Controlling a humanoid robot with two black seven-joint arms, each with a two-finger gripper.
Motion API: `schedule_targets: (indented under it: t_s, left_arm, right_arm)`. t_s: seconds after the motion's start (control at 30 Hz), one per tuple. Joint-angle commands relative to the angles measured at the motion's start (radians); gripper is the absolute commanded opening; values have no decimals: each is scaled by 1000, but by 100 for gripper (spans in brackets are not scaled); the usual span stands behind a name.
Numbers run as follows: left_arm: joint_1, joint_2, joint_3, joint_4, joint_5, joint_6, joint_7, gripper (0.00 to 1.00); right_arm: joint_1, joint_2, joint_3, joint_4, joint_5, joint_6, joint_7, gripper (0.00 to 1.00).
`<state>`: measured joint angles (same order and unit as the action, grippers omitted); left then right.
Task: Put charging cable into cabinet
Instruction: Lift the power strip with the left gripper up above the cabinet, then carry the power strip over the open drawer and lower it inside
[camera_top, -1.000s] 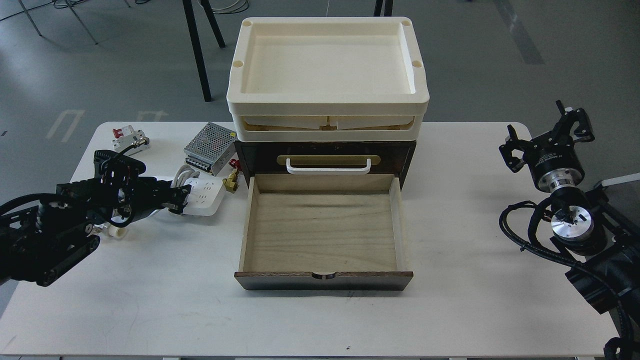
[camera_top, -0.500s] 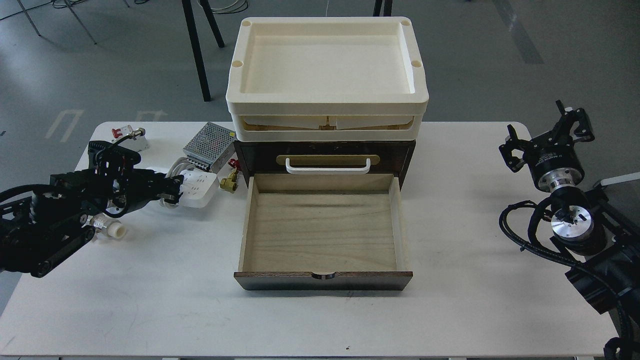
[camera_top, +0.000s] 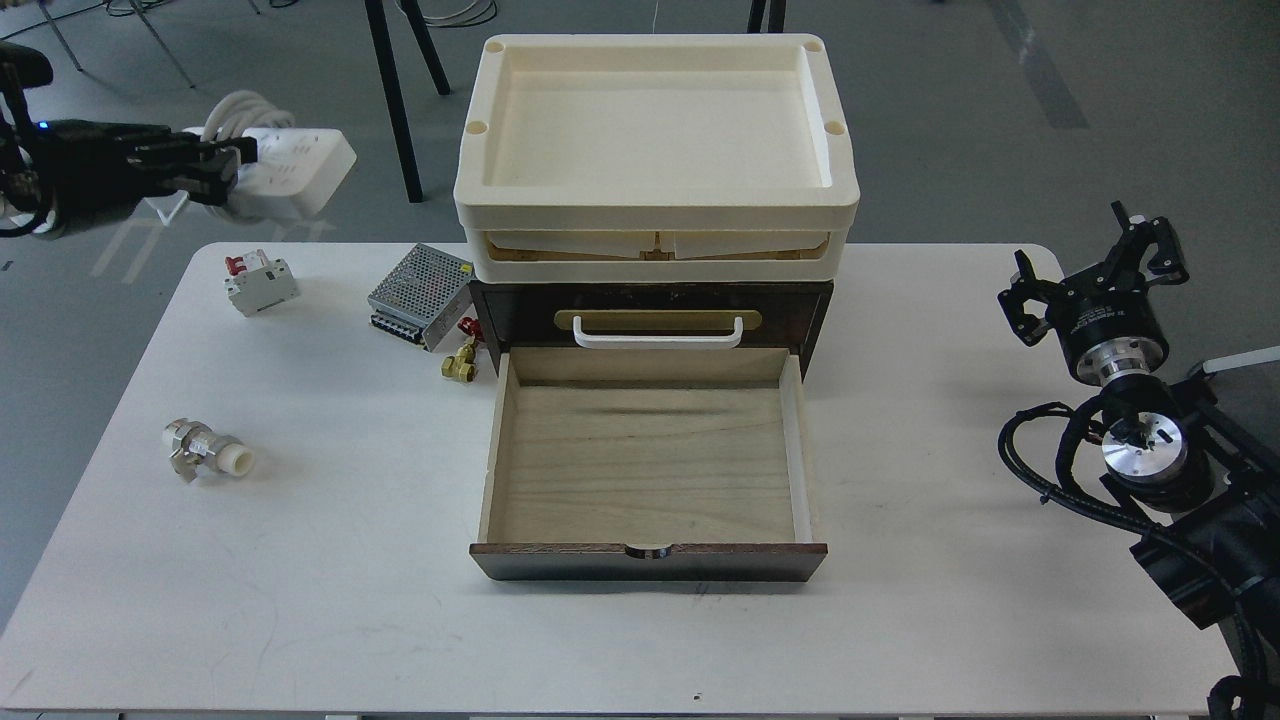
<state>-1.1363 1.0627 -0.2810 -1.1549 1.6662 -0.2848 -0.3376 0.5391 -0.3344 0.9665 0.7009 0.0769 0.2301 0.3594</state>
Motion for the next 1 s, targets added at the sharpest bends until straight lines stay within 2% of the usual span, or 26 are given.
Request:
schedule_targets:
  t_s: [0.0,0.13,0.23,0.43,0.53,0.67,0.77,0.9,0.97]
  left_arm:
    - [-77,49,0,-176,0,-20,5,0]
    - [-95,59,-32,-350,1,-24,11,0]
    - [-118,42,-58,-449,1,-19,0,0]
    - [-135,-102,-53,-608,3,-28,-4,0]
    - [-128,-223,-47,-609,4,-51,-3,0]
    - [-90,-337,-23,-608,15,-138,17,0]
    - [-27,-418,23,-573,87,-148,55,0]
    - [108,-461,39,-467,196,-143,51,0]
    - [173,-477,34,-451,224,-143,49,0]
  right_arm:
    - [1,0,0,0,0,0,1,100]
    - [1,0,0,0,0,0,1,100]
    - [1,0,0,0,0,0,1,100]
    - [1,0,0,0,0,0,1,100]
    - [1,0,0,0,0,0,1,100]
    - [1,0,0,0,0,0,1,100]
    - [1,0,0,0,0,0,1,100]
    - [1,0,1,-1,0,0,1,100]
    - [4,0,1,-6,0,-2,1,100]
